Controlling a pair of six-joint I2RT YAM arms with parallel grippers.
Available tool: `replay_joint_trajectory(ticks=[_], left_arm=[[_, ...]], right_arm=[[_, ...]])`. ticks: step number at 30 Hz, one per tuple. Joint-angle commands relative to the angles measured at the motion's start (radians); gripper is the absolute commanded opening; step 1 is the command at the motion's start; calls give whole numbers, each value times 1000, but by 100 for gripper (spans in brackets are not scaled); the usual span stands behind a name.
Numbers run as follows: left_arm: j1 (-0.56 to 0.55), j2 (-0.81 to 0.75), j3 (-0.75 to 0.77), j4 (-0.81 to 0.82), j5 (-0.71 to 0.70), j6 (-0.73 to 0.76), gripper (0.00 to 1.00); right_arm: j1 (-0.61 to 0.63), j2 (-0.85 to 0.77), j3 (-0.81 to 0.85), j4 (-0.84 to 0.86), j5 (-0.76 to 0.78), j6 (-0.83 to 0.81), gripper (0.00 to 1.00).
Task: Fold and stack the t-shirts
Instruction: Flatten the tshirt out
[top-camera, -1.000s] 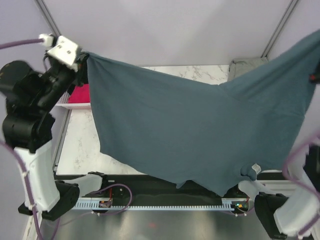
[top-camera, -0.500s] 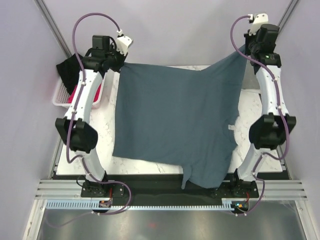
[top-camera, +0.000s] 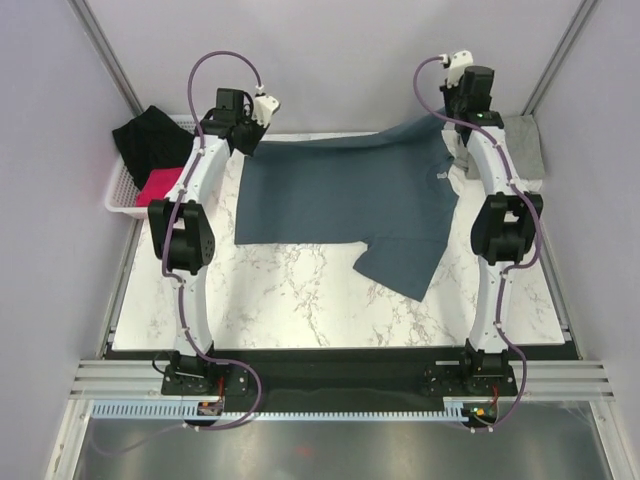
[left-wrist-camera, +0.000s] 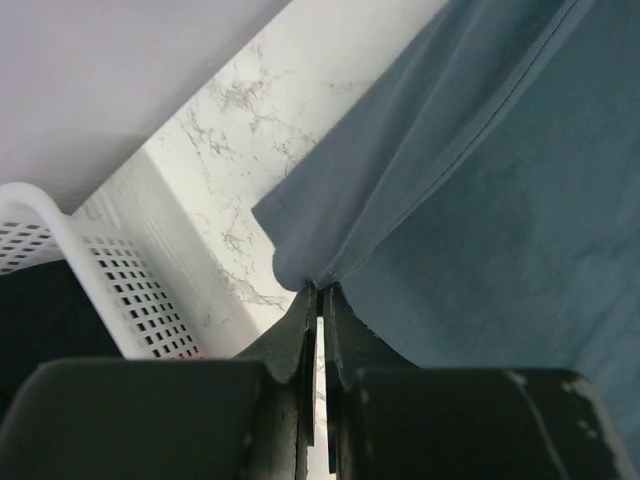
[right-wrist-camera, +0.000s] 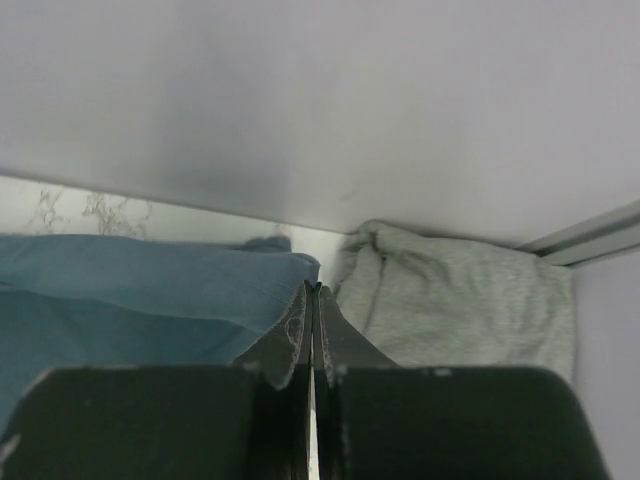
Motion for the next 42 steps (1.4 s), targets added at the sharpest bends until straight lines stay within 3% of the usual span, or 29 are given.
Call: replay_joint_trajectory(ticks=[1,13,22,31,42], left_arm=[[21,34,46,77,-42,31,2],[41,86,25,94,-61,28,2],[52,6,-86,94,-3,72,2],[50,-40,-150,-13,80,86,2],[57,-38,-207,-29,60,109,2]], right_arm=[[37,42,20,56,32,-37,0],[62,33,-49,38,38,-37,0],[42,-105,-233,39,15,-37,0],[34,-270,-496,44,-39,-10,0],[32,-324,-659,52,-76,-16,0]])
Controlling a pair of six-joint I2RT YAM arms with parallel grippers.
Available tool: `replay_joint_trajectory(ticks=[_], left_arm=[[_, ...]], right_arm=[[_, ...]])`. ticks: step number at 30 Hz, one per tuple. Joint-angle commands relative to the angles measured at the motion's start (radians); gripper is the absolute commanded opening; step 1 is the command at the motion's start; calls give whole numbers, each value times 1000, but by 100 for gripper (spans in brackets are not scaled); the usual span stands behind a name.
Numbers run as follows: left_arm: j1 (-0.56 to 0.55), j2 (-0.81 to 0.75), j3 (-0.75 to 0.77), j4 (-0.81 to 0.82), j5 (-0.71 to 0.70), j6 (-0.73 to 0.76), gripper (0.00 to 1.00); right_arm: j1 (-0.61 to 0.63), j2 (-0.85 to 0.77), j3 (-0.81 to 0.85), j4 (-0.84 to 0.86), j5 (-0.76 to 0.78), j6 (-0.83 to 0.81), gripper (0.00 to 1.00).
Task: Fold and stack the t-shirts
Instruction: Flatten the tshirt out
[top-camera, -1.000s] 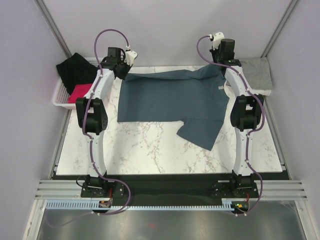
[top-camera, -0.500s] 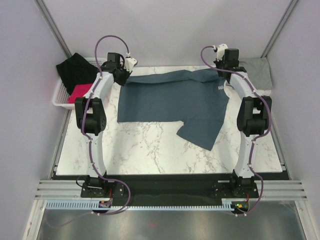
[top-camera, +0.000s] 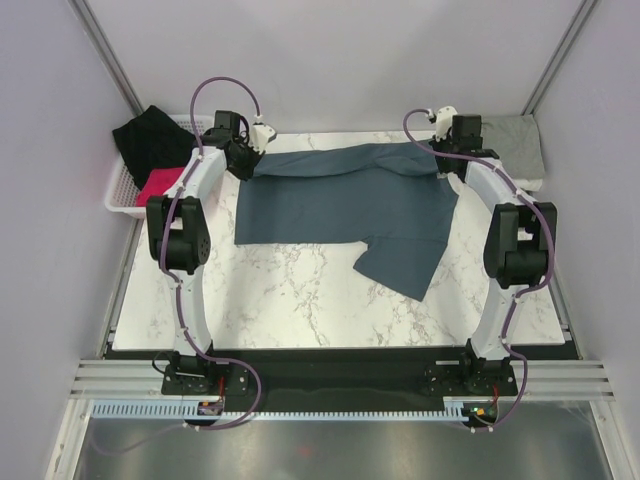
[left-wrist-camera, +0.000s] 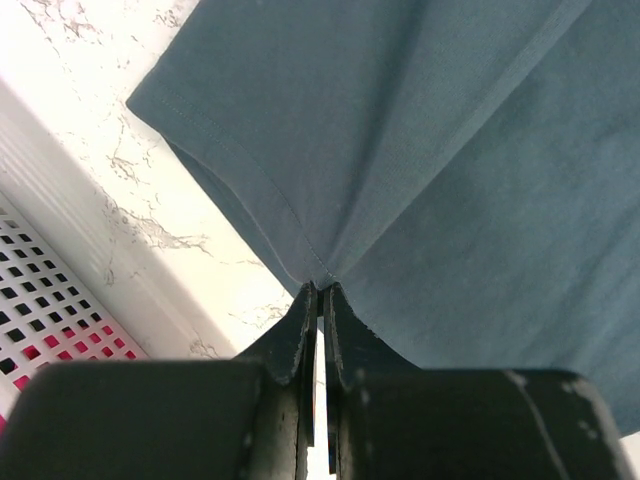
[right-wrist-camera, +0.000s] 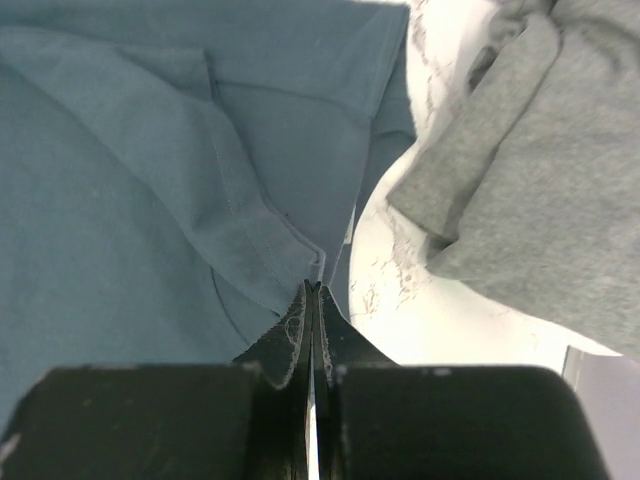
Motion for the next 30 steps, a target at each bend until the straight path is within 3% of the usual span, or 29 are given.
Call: replay_joint_trajectory(ticks=[1,18,30], left_arm=[[10,-46,-5,-11,6,44,2],[35,3,-14,-57,-2,82,2],[32,21,-46,-101,20,56,2]], right_arm=[[0,-41,-23,25,-32,6,0],[-20,-88,-155,11,-29,-15,0],[-18,-36,-130,8,-21,-17,0]])
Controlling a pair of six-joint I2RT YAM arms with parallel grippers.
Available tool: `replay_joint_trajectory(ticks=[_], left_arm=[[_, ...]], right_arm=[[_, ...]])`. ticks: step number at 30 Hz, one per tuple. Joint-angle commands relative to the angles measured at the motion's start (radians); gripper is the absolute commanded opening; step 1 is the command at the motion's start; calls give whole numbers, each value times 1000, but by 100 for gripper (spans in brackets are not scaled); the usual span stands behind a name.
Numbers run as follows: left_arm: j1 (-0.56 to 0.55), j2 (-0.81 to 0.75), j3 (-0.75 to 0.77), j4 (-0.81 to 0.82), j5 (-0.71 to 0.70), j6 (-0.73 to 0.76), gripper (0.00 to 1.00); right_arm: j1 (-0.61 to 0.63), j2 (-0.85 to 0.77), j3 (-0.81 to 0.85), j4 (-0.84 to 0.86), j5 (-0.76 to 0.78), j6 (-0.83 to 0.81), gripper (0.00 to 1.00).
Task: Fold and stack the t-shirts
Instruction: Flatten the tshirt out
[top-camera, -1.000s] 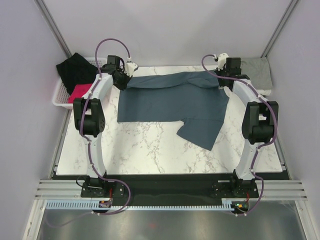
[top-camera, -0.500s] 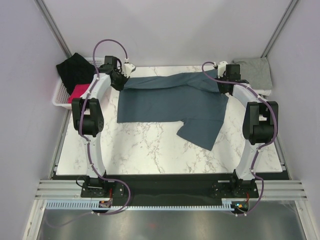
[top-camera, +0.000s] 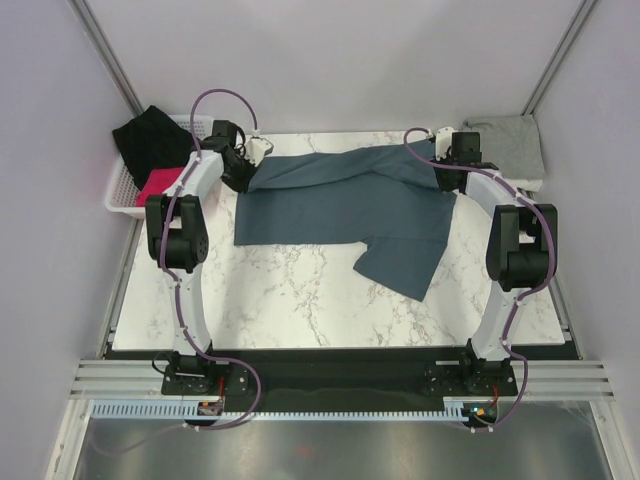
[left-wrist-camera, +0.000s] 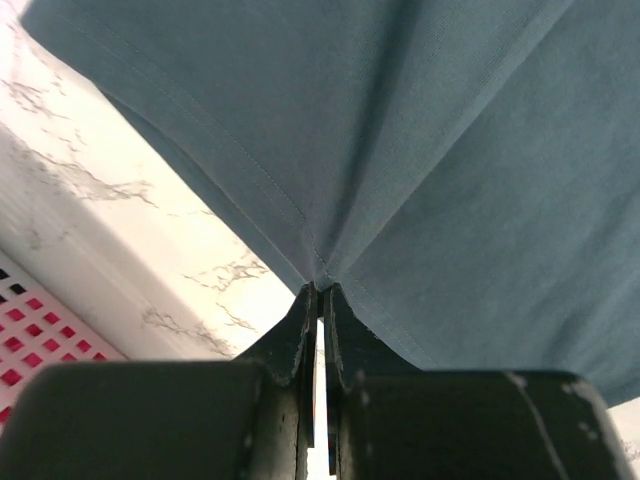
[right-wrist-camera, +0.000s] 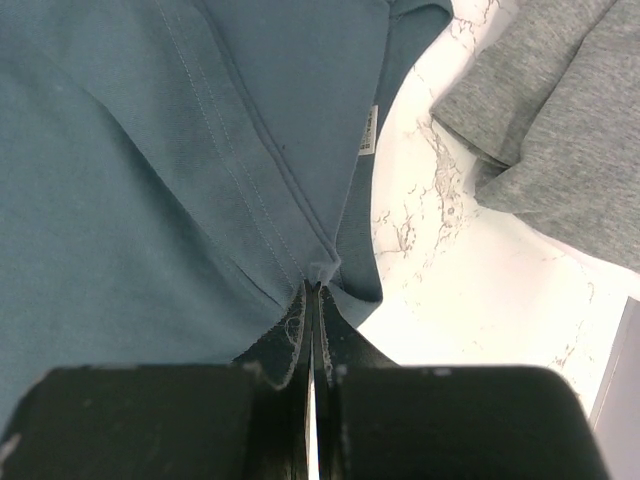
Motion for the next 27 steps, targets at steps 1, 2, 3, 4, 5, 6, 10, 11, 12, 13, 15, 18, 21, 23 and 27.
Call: replay_joint_trajectory(ticks=[1,2,3,4,5,6,10,11,12,13,15,18,21,23,27], left_arm=[[5,5,-7,-22,21,9,2],[5,5,-1,-21,24,4,2],[5,5,5,-21,25,1,2],[5,9,20,-24,22,-3,2],[5,9,31,-22,21,-6,2],[5,5,43,-25,21,-9,2],[12,-69,120,-24,31,-60,2],[14,-87,155,-24,36,-72,2],[14,-109,170,-25,41,-85,2],[14,-135,187,-22,45,-115,2],[14,-211,226,-21,64,-147,2],[14,-329,235,-4,84,-206,2],[14,-443,233,1,97,-246,2],[14,-503,230,-1,104,-261,2],[14,-630,233,1,110,-258,2]], right_arm=[[-4,-7,33,11,-9,-7,0],[-2,-6,34,11,-9,-2,0],[-2,-6,41,11,-9,6,0],[-31,-9,56,11,-8,9,0],[-33,-16,68,11,-8,16,0],[-37,-30,85,11,-6,26,0],[-82,-92,227,11,1,102,0],[-88,-104,257,13,16,108,0],[-94,-128,284,13,32,113,0],[-99,-139,341,13,46,119,0],[-114,-176,389,5,61,148,0],[-134,-254,436,3,63,180,0],[-145,-358,427,2,67,187,0],[-151,-418,400,0,67,193,0],[-152,-622,346,-18,49,197,0]])
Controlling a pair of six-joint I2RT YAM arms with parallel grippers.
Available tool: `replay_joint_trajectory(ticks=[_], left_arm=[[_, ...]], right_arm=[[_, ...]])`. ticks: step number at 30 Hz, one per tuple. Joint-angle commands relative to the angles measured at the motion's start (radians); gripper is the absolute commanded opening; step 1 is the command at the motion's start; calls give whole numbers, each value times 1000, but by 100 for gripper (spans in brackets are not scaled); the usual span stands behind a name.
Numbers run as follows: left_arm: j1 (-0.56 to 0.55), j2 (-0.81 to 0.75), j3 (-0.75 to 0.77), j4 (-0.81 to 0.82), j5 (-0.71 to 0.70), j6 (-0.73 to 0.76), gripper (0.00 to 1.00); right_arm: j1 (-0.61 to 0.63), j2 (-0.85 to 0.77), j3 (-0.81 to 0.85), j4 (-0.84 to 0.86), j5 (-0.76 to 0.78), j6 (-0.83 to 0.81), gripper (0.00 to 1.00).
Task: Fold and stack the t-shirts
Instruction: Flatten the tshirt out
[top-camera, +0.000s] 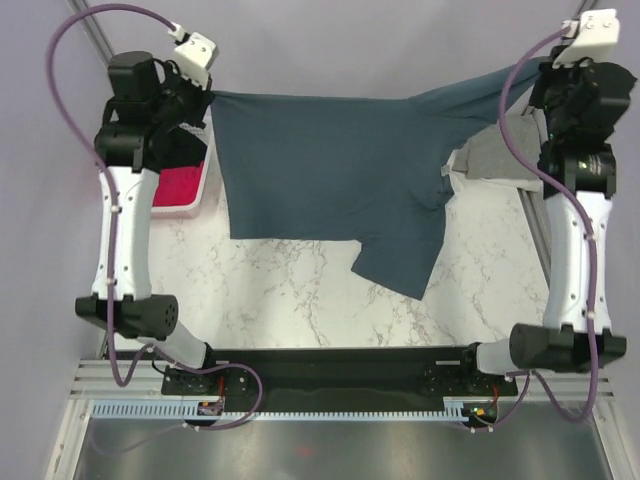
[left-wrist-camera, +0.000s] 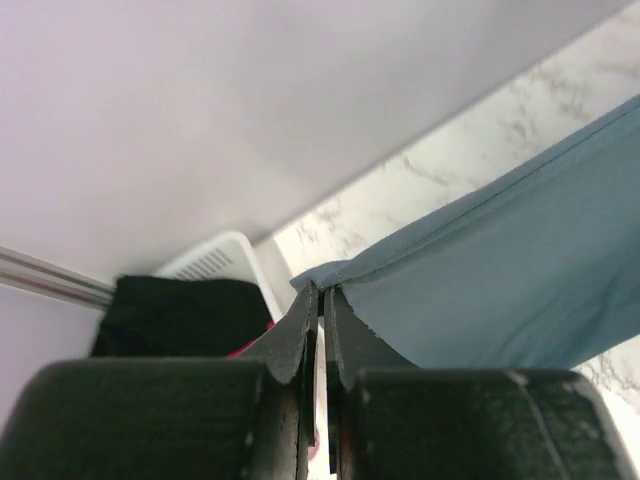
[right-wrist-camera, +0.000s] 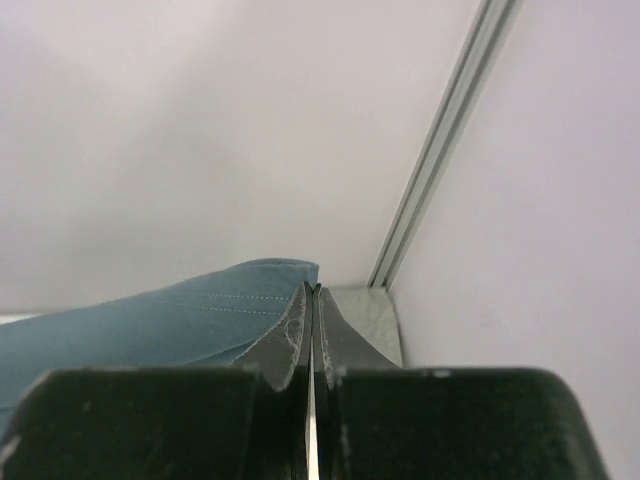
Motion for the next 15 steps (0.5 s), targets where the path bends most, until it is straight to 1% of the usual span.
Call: replay_joint_trajectory(ticks=[1,2,8,11,14,15], left_arm=[[7,-114,25,11,25,-36,2],[7,-143,22,13,29,-28,2],[6,-321,1,5,32,9,2],[6,-389,4,3,35,9,2],[6,-429,27,7,29,4,2],[6,-434,34,8,27,4,2]], right_arm=[[-10,-161,-38,3,16,25,0],[-10,-223,-43,-15,8,25,0],[-10,-454,-35,-90,-1,-9,0],[-10,-524,29,-118,8,-47,0],[-10,-538,135,-141,24,-81,0],[-10,-531,204,-147,30,-85,0]])
